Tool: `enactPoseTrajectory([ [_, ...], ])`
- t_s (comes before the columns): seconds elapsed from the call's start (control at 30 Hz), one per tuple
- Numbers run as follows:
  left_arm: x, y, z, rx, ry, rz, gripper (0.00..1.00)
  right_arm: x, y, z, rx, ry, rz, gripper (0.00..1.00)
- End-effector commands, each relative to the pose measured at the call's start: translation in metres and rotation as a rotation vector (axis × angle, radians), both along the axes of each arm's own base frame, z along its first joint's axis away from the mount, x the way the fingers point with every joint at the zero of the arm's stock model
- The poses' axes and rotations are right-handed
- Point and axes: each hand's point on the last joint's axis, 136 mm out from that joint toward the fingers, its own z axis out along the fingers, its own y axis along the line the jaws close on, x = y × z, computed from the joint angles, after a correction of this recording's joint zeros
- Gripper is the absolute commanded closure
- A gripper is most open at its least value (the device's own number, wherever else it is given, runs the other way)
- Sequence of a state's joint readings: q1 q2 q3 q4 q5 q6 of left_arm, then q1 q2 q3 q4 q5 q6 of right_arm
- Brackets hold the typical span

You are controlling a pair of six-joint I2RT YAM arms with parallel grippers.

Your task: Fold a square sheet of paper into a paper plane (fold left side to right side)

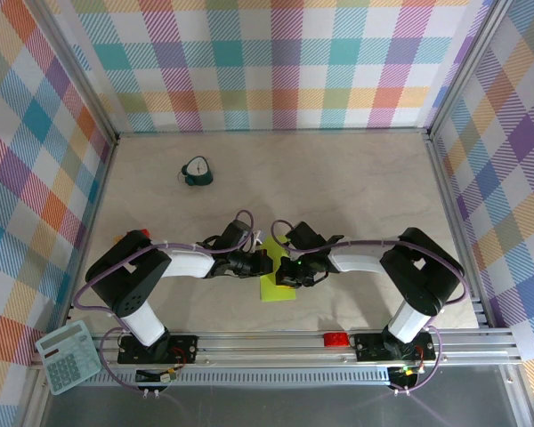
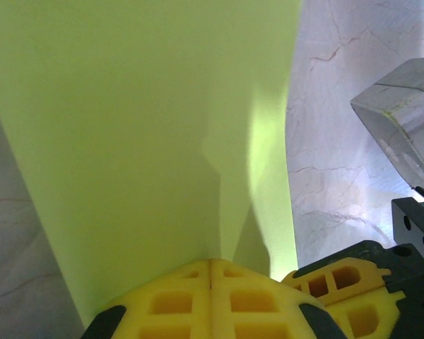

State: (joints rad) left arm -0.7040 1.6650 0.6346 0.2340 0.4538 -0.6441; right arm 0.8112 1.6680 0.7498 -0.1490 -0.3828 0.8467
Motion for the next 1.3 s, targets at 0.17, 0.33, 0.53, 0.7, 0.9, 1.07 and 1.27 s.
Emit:
enactPoseTrajectory([
  [0.17,0.005,0.017,-0.008,0.042,-0.008,0.027,1.00,-0.031,-0.063,-0.052,-0.318,0.111,-0.002,1.00],
  [0.33,0.018,0.026,-0.011,0.055,-0.018,0.054,1.00,-0.034,-0.067,-0.055,-0.332,0.121,0.000,1.00],
  [0.53,0.038,0.037,-0.013,0.074,-0.032,0.079,1.00,-0.037,-0.071,-0.059,-0.350,0.126,0.006,1.00],
  [0.7,0.062,0.039,-0.007,0.076,-0.057,0.095,1.00,-0.038,-0.073,-0.062,-0.357,0.131,0.006,1.00],
  [0.9,0.092,0.038,-0.003,0.080,-0.078,0.100,1.00,-0.041,-0.076,-0.064,-0.360,0.134,0.001,1.00],
  [1.07,0.112,0.039,-0.006,0.096,-0.090,0.107,1.00,-0.042,-0.078,-0.064,-0.362,0.134,-0.004,1.00],
  [1.27,0.122,0.041,-0.013,0.104,-0.083,0.110,1.00,-0.041,-0.076,-0.063,-0.354,0.134,-0.008,1.00],
])
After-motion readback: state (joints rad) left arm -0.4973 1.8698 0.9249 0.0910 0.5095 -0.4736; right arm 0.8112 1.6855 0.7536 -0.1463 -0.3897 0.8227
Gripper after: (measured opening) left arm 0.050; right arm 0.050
